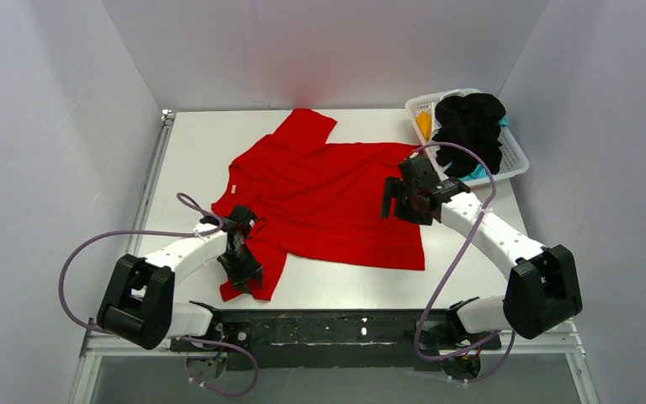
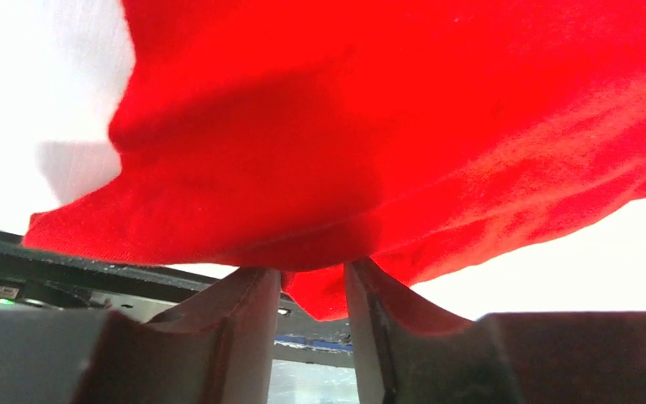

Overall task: Fold and stack the t-shirts
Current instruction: Flatten out the tshirt, then grab the side of the flattened tshirt closest away from the robot with both arms

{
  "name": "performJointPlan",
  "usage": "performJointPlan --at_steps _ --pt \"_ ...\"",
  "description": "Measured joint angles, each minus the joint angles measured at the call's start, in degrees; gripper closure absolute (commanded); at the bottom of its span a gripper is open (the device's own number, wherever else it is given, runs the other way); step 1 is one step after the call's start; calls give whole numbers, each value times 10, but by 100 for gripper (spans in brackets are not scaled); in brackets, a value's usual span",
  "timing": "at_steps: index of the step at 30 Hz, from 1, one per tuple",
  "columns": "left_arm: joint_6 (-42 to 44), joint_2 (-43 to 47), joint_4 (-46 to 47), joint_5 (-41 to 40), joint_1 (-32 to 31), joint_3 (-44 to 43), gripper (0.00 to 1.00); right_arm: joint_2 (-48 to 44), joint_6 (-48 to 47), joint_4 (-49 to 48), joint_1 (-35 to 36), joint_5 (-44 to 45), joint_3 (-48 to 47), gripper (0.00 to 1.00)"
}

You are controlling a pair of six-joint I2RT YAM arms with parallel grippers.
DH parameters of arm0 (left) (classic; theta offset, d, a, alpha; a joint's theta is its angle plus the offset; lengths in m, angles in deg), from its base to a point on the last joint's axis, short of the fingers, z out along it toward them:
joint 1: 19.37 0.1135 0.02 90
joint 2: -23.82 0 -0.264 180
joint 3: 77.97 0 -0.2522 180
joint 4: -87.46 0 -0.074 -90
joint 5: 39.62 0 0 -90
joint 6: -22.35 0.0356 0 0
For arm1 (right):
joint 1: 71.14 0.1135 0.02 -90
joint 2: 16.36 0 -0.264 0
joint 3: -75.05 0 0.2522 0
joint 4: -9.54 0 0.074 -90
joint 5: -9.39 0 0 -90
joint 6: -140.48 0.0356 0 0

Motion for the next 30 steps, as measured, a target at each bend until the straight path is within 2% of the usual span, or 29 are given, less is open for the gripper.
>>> performJointPlan --at_steps 1,5,11,13,15,16,19,20,21,22,26,30 --pt "2 -7 0 0 -3 -1 81 0 1 1 0 0 1 12" --pt "0 -9 -9 5 -18 -3 98 0 5 5 0 1 7 14" --pt "-24 31 -28 24 -90 -11 100 0 9 15 0 1 12 15" --pt "-35 45 -38 24 -112 -20 81 -2 9 15 0 -1 13 15" --pt "-45 55 -45 24 -131 -25 67 -5 9 16 0 -2 16 15" --pt "-49 55 -49 25 -137 -26 51 -5 9 15 0 -3 18 15" --pt "-48 35 -57 37 -143 -31 31 -6 9 15 0 -7 19 14" --pt "-45 25 -61 42 -144 -37 22 -6 9 15 0 -7 19 13" --pt "-38 17 -65 47 -144 -43 8 -6 9 15 0 -8 19 13" --pt "-29 12 -71 50 -144 -50 2 -6 9 16 0 -7 19 13" --pt "20 44 -134 32 -147 -101 2 -11 9 20 0 0 19 12" --pt "56 128 -224 -48 -147 -141 2 -40 12 21 0 4 34 12"
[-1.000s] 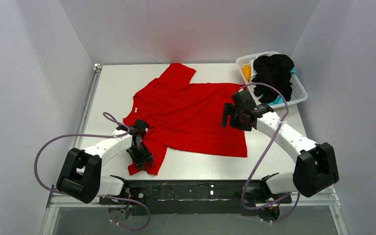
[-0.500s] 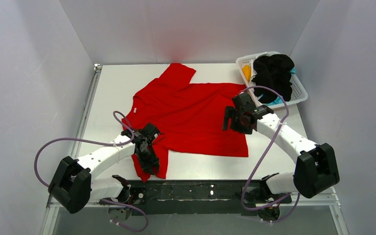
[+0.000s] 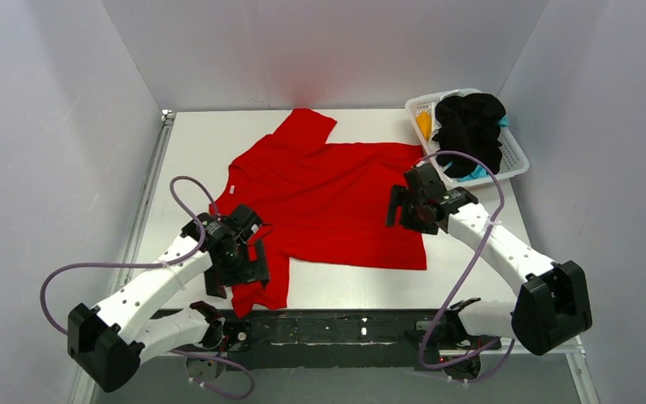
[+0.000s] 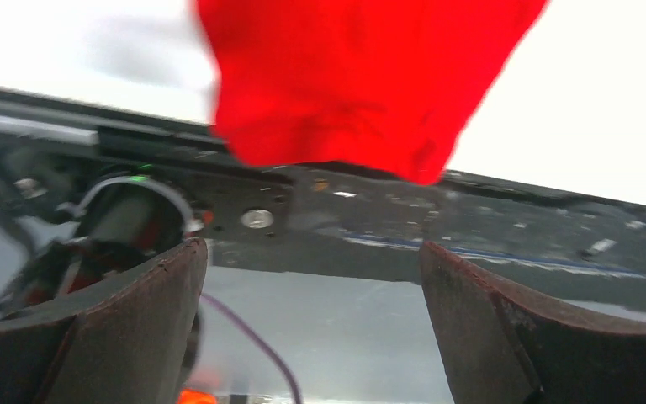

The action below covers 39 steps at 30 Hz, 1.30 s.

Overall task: Fold and stack the t-shirts
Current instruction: Grab the side of the flattened tshirt closest away from the robot with both arms

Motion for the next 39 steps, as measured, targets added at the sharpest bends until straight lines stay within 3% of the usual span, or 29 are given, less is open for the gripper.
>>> performJointPlan --at_steps 5,13,17,20,22,25,33,39 --pt "0 37 -45 -56 0 41 3 -46 21 -4 0 4 51 12" --pt "-2 -6 75 -47 24 137 26 -170 78 5 0 31 121 14" --pt "12 -11 129 2 73 168 42 -187 105 5 0 34 134 16" --pt "21 -42 156 31 81 172 64 -180 131 32 0 37 135 16" --pt "25 -58 163 42 87 172 73 -185 142 36 0 38 138 17" --pt "32 -92 178 62 96 172 100 -208 163 41 0 41 157 21" --pt "39 -69 169 69 99 171 100 -232 232 21 0 58 214 44" --pt "32 -46 127 67 99 171 100 -206 268 -23 -2 85 260 49"
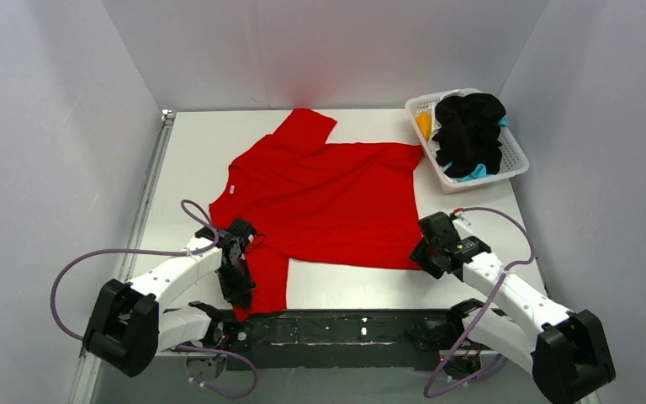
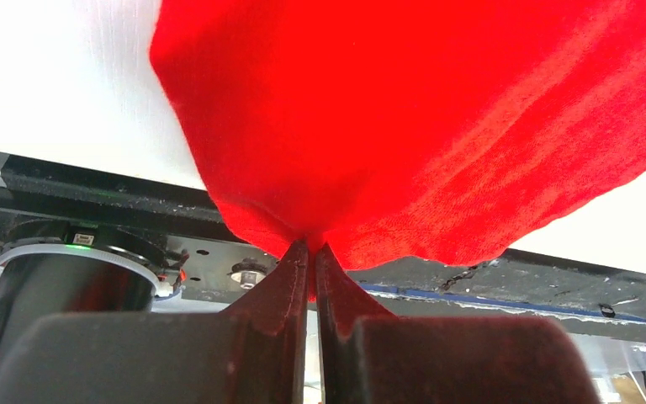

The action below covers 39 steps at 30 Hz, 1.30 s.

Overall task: Fold and stack the t-shirts
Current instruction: Grab the side of the flattened tshirt closest away from the robot with both arms

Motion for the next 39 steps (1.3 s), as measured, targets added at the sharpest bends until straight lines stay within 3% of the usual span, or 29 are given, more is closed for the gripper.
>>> performJointPlan --at_steps 9,11,15,23,34,39 --pt "-2 1 -13 5 0 0 100 64 21 -43 -4 7 5 51" --pt "-2 1 -13 6 0 0 100 72 23 -55 -6 9 5 64" --pt "-2 1 -16 11 0 -1 100 86 27 -64 -7 13 1 99" --pt "-7 34 -62 65 0 -14 100 43 11 31 -7 3 -18 99" --pt "-13 124 -190 108 -2 -32 100 -22 2 228 2 -98 -74 99" --pt "-18 146 -206 119 -2 -32 100 -31 14 257 18 -114 -77 99"
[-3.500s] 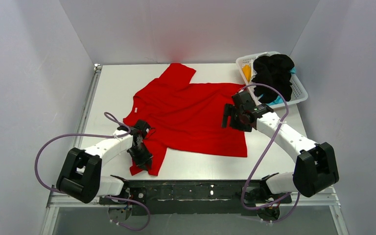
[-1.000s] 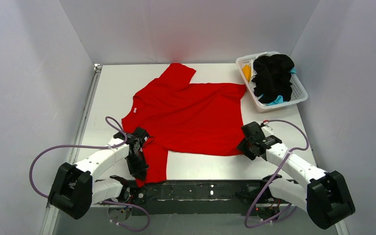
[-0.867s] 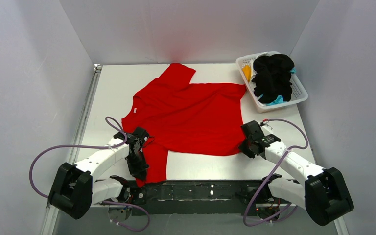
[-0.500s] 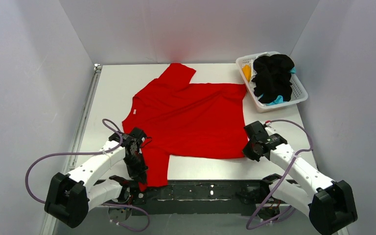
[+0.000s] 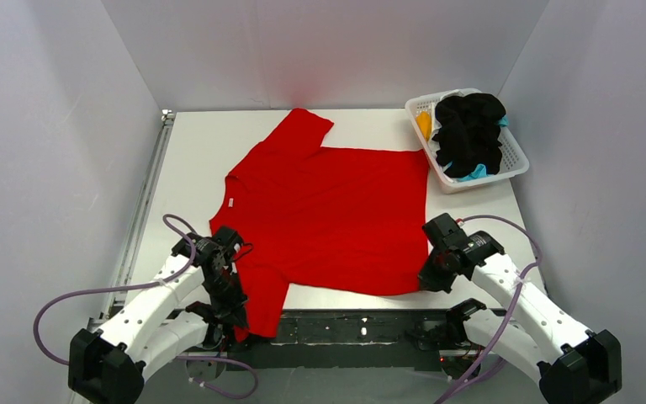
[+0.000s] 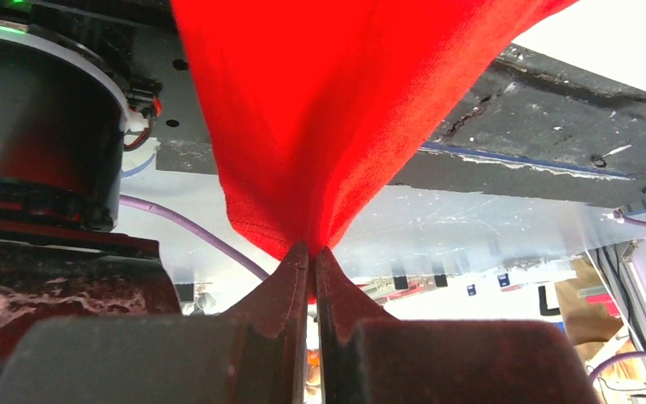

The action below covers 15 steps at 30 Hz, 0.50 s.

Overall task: Fold and stack the t-shirts
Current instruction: Grab the side of the flattened tshirt closest away from the robot with both arms, then fold the flattened tshirt in 1/3 of the way

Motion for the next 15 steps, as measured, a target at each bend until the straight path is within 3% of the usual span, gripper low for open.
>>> performJointPlan --at_steps 7,15 --pt "5 -53 41 35 0 -8 100 32 -11 -33 2 -5 -4 99" --pt "26 -162 112 52 9 -110 100 95 -32 -91 -4 13 -67 99"
